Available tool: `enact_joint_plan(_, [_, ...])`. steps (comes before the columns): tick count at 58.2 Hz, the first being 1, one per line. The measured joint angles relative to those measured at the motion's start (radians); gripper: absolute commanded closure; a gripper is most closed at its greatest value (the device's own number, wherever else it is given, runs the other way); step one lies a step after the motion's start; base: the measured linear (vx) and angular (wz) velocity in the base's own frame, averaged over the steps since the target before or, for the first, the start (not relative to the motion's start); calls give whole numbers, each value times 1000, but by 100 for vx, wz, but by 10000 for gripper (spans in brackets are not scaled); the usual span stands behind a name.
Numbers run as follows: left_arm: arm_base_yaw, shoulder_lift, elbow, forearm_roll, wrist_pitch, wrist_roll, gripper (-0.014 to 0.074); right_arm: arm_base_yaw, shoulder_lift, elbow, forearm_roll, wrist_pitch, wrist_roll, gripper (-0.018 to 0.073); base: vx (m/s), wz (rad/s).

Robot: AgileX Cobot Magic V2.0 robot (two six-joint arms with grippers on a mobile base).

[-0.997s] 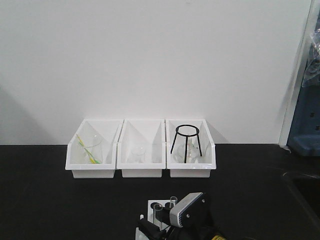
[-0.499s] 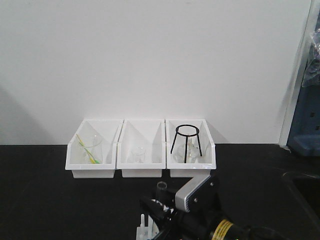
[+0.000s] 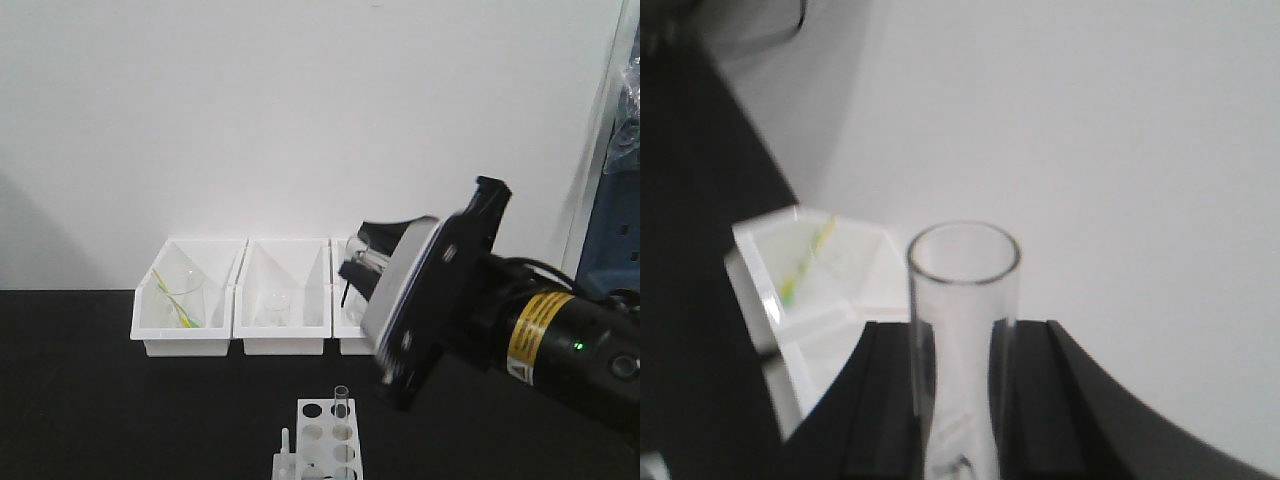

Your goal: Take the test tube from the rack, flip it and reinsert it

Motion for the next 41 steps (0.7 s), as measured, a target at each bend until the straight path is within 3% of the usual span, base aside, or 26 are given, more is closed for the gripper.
enact_joint_plan(3, [0,0,0,0,0,0,602,1,4,1,-138,60,-154,568,0,0])
enact_joint_plan(7, [0,0,0,0,0,0,602,1,8,2,-246,128,-270,568,0,0])
enact_joint_plan(14, [0,0,0,0,0,0,602,1,9,3,-276,177,-271,566,0,0])
enact_joint_plan(20, [0,0,0,0,0,0,602,1,9,0,-127,175,-44,565,0,0])
enact_joint_plan(28, [0,0,0,0,0,0,602,-15,13,-4,206,135,448,564,0,0])
enact_joint_plan(33, [0,0,0,0,0,0,602,-29,30,-4,352,102,665,564,0,0])
enact_joint_plan(41, [0,0,0,0,0,0,602,-34,83,29,386,-27,748,564,0,0])
